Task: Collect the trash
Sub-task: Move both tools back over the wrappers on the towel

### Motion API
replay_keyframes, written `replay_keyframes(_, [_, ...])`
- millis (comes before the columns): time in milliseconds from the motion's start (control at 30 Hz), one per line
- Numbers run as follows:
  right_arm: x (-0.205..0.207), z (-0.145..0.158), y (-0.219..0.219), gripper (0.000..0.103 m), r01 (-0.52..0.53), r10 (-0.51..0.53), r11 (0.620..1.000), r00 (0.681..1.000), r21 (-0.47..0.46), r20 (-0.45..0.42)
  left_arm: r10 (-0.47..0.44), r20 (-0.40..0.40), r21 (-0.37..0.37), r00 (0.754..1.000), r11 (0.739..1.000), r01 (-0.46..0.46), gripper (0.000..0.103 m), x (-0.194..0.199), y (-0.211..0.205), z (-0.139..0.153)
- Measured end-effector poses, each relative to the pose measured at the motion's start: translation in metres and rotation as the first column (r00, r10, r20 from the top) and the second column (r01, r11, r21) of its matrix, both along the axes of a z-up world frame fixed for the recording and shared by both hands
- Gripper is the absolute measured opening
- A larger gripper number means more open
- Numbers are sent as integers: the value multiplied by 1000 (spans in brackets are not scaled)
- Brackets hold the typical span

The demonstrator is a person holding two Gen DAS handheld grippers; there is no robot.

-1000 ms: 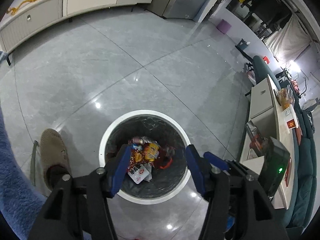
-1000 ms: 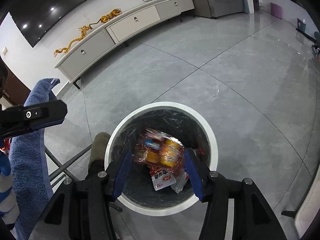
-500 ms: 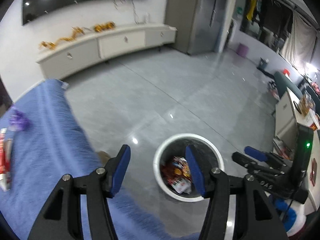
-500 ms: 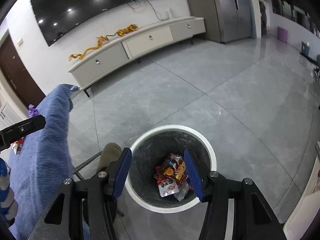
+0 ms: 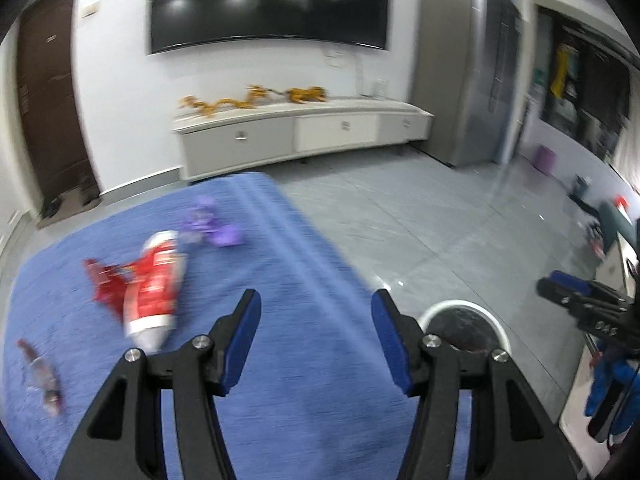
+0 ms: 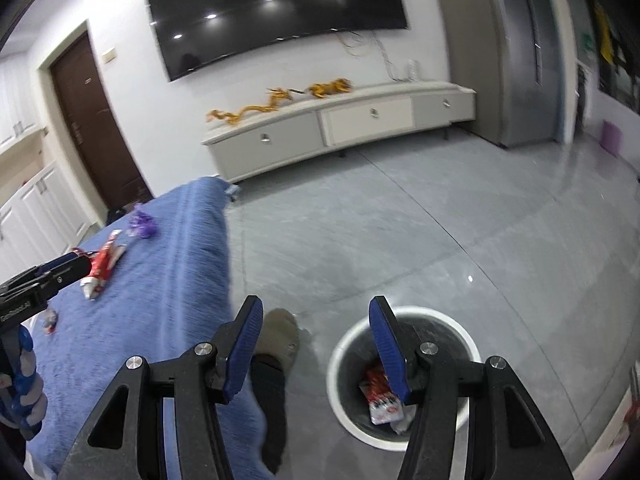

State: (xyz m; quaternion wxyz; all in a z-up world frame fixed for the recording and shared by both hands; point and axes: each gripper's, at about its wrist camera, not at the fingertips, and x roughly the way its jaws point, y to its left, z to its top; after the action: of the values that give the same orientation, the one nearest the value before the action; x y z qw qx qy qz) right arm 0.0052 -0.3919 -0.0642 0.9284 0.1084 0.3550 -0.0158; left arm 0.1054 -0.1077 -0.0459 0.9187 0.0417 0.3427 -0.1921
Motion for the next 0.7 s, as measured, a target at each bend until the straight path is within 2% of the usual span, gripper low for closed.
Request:
replay_keyframes(133, [22, 11, 30, 53, -73, 73, 997, 997, -9, 18, 121, -10, -26, 993, 992, -121, 56, 19, 59, 2])
replay_keyframes(367, [72, 13, 89, 53, -202, 202, 979, 979, -9, 20, 306, -47, -63, 951, 949, -309, 56, 58, 149, -6])
replay_keyframes(700, [184, -14, 182, 54, -369, 370, 927, 929, 58, 6, 335, -173, -75, 926, 933, -352, 56, 122, 174, -49])
